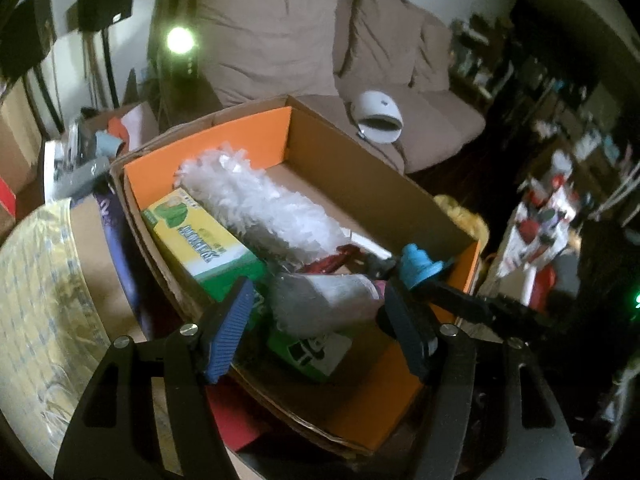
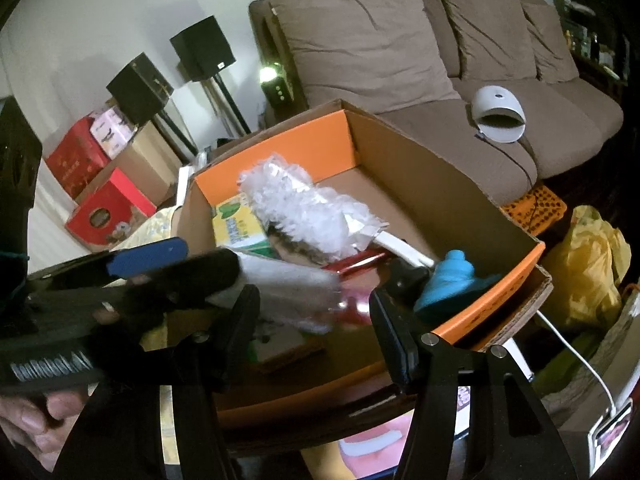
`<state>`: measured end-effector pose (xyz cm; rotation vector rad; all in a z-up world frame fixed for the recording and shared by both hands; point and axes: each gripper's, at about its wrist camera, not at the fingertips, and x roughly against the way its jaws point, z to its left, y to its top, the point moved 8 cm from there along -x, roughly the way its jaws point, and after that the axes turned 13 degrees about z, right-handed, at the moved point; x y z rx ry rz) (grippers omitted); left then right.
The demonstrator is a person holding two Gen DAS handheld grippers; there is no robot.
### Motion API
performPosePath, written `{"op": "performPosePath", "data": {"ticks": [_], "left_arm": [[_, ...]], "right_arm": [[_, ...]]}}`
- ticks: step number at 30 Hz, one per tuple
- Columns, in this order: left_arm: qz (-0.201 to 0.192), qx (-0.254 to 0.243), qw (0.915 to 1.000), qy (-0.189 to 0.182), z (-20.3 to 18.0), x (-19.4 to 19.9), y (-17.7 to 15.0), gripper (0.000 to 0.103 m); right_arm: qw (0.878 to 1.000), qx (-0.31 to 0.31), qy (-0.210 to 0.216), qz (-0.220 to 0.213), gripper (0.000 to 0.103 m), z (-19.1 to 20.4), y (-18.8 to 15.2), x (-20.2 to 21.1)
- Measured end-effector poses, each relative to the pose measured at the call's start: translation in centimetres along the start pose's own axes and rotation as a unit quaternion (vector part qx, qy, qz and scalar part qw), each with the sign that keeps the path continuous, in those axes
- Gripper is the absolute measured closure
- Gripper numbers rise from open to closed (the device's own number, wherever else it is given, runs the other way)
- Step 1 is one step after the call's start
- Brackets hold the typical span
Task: Organize objects
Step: 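Lift both open grippers out of the box and turn toward the table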
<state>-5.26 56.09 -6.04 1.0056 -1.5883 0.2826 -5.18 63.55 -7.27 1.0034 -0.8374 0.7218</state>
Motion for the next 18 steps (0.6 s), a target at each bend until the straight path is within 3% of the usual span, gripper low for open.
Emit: {"op": "performPosePath", "data": {"ticks": [18], "left_arm": [[-0.043, 0.045, 0.9980, -0.006, 5.3, 5.8, -1.2, 0.032]], "right_arm": [[0.999, -0.036, 0.011, -0.034, 0.040, -1.3, 0.7, 2.9]]}}
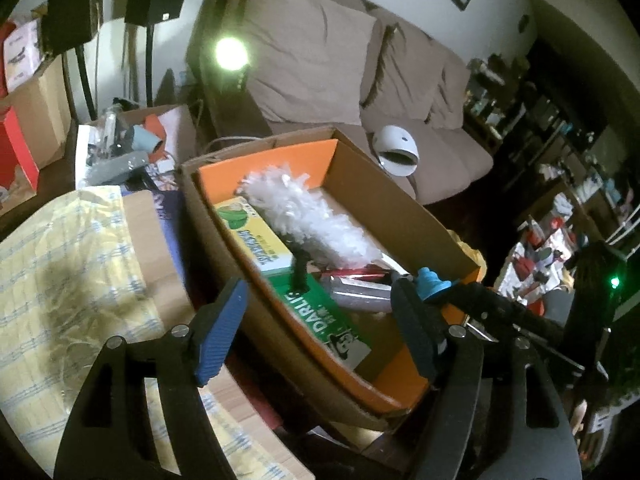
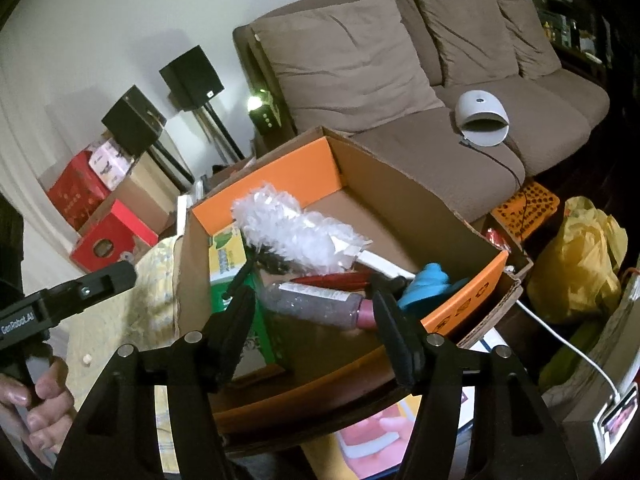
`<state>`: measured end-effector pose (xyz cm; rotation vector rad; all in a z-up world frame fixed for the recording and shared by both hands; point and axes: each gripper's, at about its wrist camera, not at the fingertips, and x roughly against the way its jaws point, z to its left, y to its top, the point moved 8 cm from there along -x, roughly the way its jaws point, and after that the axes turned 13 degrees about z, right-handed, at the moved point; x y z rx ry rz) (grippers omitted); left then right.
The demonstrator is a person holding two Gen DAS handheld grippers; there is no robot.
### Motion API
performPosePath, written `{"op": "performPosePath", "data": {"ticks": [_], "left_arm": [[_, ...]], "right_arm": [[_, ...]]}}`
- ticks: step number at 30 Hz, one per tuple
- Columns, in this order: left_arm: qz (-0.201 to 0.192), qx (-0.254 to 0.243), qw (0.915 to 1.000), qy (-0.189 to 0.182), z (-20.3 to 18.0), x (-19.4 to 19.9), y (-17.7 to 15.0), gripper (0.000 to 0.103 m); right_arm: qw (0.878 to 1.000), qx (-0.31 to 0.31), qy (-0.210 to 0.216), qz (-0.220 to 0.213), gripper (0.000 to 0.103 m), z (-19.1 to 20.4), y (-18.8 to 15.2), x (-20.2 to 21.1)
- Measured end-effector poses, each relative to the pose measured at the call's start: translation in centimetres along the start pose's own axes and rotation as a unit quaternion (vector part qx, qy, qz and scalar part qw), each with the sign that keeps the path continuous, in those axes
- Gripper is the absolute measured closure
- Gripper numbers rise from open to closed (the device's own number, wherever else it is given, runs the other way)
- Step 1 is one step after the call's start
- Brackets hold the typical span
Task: Organize objects
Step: 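Lift both open grippers out of the box and turn toward the table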
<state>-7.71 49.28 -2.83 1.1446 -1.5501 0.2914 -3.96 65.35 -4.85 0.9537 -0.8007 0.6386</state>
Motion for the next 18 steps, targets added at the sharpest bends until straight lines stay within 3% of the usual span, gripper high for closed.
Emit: {"op": "performPosePath", "data": {"ticks": [10, 18], "left_arm": [[-0.040, -0.009, 0.9987, 0.032, 1.9, 5.3, 0.0, 0.030], [-0.062, 0.019, 0.9959, 0.063, 6.7, 8.3, -1.0, 0.028]], "right_arm": [[1.000, -0.001, 0.017, -0.015, 0.039, 0.5, 0.3, 1.4], [0.999, 0.002, 0.028, -0.027, 0.038, 1.0, 0.3, 2.9]]}}
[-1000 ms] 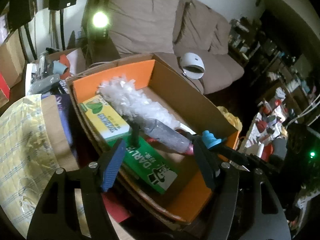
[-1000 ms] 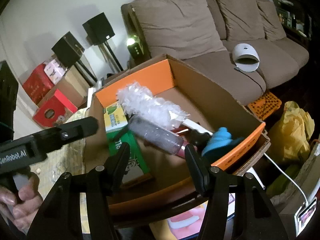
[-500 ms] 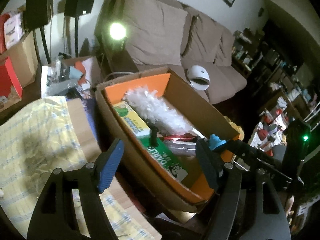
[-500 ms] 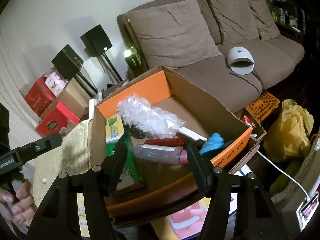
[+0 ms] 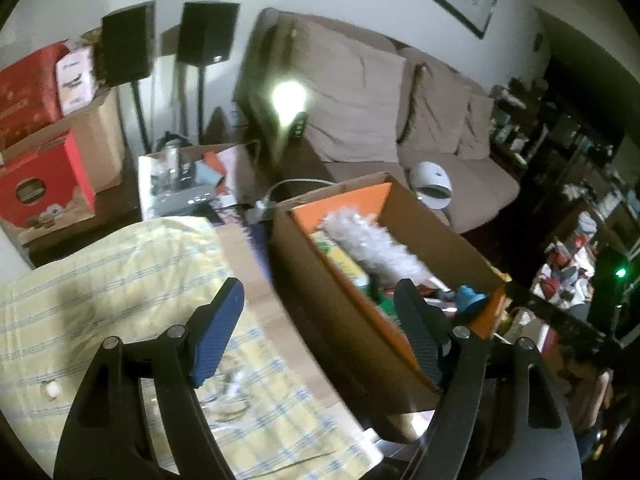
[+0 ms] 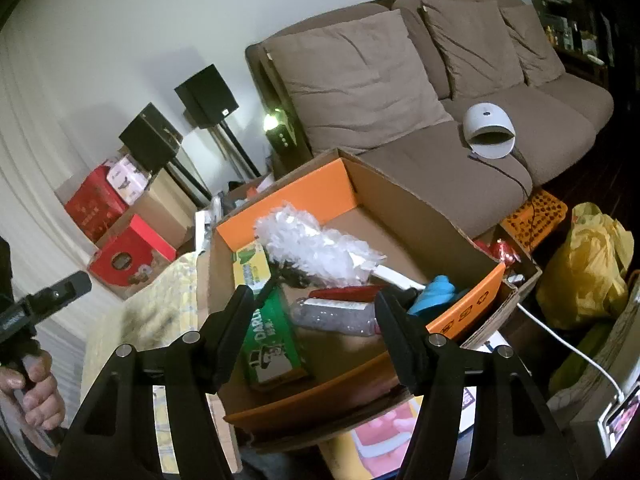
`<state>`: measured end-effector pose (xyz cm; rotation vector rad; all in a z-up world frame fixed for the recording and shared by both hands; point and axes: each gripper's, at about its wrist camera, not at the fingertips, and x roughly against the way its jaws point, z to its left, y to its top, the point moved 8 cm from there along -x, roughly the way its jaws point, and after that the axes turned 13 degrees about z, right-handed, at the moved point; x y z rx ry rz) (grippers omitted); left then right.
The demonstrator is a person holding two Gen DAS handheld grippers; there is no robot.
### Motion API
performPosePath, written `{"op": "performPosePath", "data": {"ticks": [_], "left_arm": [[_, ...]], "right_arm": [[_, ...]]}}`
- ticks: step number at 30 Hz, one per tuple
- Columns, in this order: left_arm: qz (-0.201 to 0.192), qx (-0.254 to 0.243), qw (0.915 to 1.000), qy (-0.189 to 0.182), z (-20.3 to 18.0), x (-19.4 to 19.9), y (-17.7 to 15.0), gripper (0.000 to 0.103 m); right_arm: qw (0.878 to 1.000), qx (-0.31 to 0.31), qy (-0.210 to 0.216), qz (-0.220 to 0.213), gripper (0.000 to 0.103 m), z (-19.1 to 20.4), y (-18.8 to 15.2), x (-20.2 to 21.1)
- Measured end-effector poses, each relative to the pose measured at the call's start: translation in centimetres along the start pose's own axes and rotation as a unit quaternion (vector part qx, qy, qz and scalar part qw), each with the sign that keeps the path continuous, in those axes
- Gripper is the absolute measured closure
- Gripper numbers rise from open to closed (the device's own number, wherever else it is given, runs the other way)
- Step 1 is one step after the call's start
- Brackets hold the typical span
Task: Organize objects
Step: 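Lift both open grippers out of the box and turn toward the table, then close the left gripper on the wooden-capped white cylinder while right grasps the white earphones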
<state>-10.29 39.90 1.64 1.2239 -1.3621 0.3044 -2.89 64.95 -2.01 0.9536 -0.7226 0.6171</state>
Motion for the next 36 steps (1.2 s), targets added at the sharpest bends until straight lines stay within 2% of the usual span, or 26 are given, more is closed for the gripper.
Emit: {"op": "performPosePath", "data": {"ticks": [10, 16, 20, 22, 25, 27, 31, 36], "left_arm": [[-0.012, 0.053, 0.9972, 0.051, 8.5, 2.4, -1.8, 0.028], [-0.026, 0.088, 0.9902, 0.105, 14.8, 5.0, -3.9, 0.026], [-0.032, 0.122, 0.9802, 0.152, 19.9, 7.5, -6.2, 0.026], [-0.042, 0.142, 0.9757, 0.161, 21.8, 8.9, -7.2, 0.022], [-0.070, 0.177, 0.9651, 0.180, 25.4, 11.8, -8.8, 0.017], [-0.087, 0.203, 0.9546, 0.200, 28.2, 13.5, -10.2, 0.015], [-0.091, 0.241, 0.9441, 0.206, 31.8, 13.9, -12.7, 0.013], [-0.059, 0.255, 0.9459, 0.191, 34.2, 10.8, -15.5, 0.011]], "right_arm": [[1.000, 0.006, 0.000, -0.009, 0.037, 0.4, 0.2, 0.9], [1.000, 0.008, -0.002, -0.009, 0.037, 0.6, 0.1, 1.0], [1.000, 0.015, 0.000, -0.009, 0.037, 1.0, 0.1, 1.2], [1.000, 0.026, 0.001, -0.014, 0.037, 1.7, 0.0, 1.7], [0.999, 0.039, -0.002, -0.025, 0.035, 2.9, -0.2, 2.6], [0.998, 0.045, -0.007, -0.032, 0.035, 3.6, -0.4, 3.2], [0.997, 0.068, -0.011, -0.037, 0.030, 6.0, -1.0, 3.5], [0.992, 0.122, -0.021, -0.019, 0.026, 10.7, -2.7, 1.4]]}}
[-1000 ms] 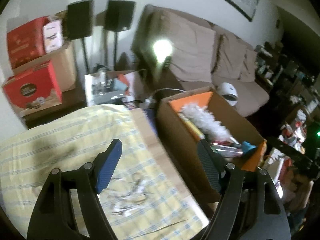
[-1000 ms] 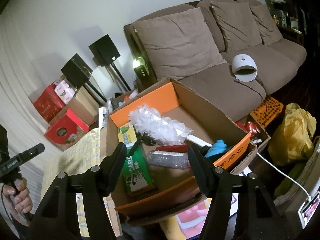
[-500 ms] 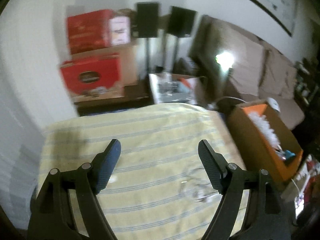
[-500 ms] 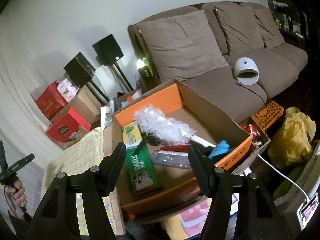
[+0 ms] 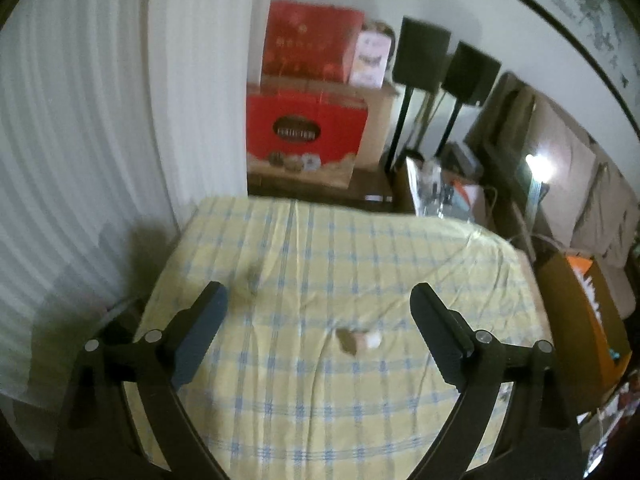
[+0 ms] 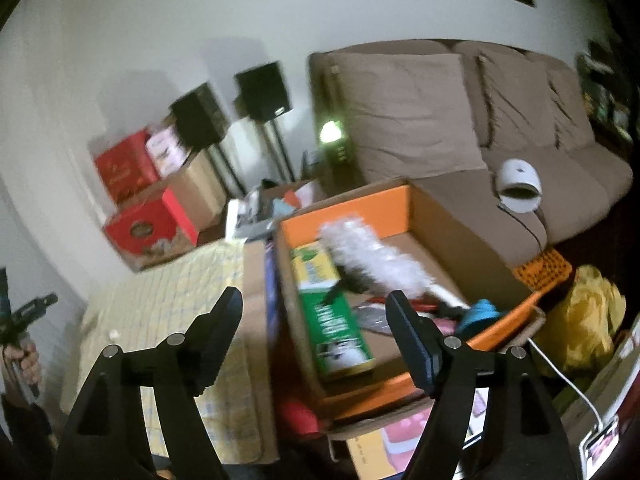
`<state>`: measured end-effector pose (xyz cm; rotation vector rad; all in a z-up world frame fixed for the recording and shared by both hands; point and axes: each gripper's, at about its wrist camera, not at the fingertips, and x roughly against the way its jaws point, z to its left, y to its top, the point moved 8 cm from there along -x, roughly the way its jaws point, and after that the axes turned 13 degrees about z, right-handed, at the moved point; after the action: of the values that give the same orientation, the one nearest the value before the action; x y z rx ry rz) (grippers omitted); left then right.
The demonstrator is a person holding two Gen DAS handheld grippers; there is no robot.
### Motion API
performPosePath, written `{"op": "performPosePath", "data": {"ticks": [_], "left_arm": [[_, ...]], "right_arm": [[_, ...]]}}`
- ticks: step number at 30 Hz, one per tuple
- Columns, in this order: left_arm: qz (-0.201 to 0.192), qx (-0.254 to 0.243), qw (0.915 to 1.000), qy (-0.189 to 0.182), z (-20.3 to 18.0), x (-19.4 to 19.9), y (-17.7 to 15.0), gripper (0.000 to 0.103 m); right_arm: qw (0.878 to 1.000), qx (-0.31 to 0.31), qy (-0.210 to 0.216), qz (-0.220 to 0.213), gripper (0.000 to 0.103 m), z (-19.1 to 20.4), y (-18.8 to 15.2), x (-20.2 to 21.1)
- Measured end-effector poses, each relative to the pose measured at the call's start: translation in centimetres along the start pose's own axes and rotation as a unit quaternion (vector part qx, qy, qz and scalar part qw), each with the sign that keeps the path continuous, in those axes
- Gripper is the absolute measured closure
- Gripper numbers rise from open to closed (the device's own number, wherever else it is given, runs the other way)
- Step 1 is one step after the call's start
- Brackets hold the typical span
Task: Organize objects
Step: 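Close the left gripper on the wooden-capped white cylinder while right grasps the white earphones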
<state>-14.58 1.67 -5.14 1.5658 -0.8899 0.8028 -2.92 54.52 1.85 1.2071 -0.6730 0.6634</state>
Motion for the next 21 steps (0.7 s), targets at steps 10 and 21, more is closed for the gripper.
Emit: {"op": "performPosePath", "data": {"ticks": [10, 21], "left_arm": [[0.074, 0.021, 0.9970, 0.010, -0.6, -6.1, -3.6, 0.011], [0.093, 0.007, 0.9956, 0.015, -3.8, -10.9, -5.4, 0.011]], "right_arm": [[0.993, 0.095, 0.041, 0.062, 0.005, 12.2, -4.4, -8.8], [0.979, 0.136, 0.031, 0.147, 0.003, 17.9, -8.5, -19.0]]}}
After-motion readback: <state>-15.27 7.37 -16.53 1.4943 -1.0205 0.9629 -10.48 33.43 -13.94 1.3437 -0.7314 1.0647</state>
